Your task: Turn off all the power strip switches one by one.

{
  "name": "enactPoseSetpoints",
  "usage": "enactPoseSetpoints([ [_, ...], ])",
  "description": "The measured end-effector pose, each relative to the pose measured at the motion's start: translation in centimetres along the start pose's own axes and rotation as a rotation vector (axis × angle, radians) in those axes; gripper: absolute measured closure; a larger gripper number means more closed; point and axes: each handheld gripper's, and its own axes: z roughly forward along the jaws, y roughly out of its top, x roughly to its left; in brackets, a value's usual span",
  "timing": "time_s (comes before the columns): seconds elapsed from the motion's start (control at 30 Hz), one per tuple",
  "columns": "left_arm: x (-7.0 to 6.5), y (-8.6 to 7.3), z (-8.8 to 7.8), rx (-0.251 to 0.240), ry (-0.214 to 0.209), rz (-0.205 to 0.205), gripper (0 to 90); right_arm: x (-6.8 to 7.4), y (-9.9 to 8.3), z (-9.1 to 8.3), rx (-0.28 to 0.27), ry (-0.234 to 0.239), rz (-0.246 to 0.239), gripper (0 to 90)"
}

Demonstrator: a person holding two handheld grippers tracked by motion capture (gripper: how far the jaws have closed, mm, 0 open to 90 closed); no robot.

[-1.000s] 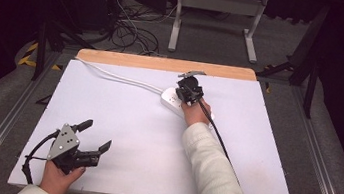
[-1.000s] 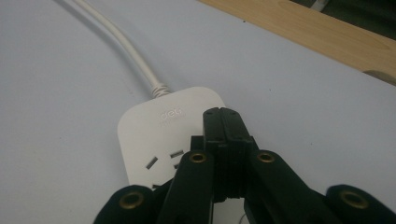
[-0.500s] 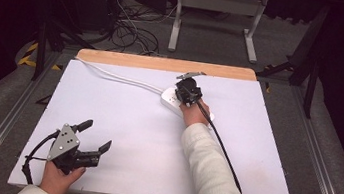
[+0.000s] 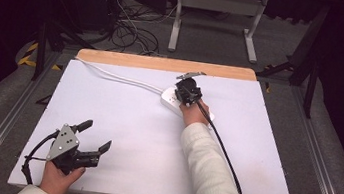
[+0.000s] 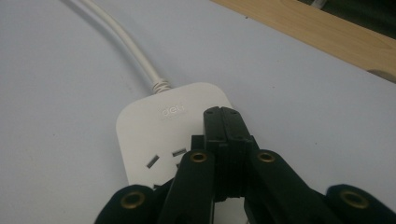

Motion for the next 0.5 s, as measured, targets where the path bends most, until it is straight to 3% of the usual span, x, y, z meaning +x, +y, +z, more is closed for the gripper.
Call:
enactPoseSetpoints([
  [0.4, 0.0, 0.0, 0.0, 0.001, 0.006, -0.001, 15.3, 0.0, 0.1, 0.0, 0.015, 0.003, -0.021, 90.0],
  [0.5, 0.1, 0.0, 0.0, 0.0, 0.004, -0.004, 15.3, -0.2, 0.3, -1.0, -0.002, -0.01, -0.03, 90.0],
])
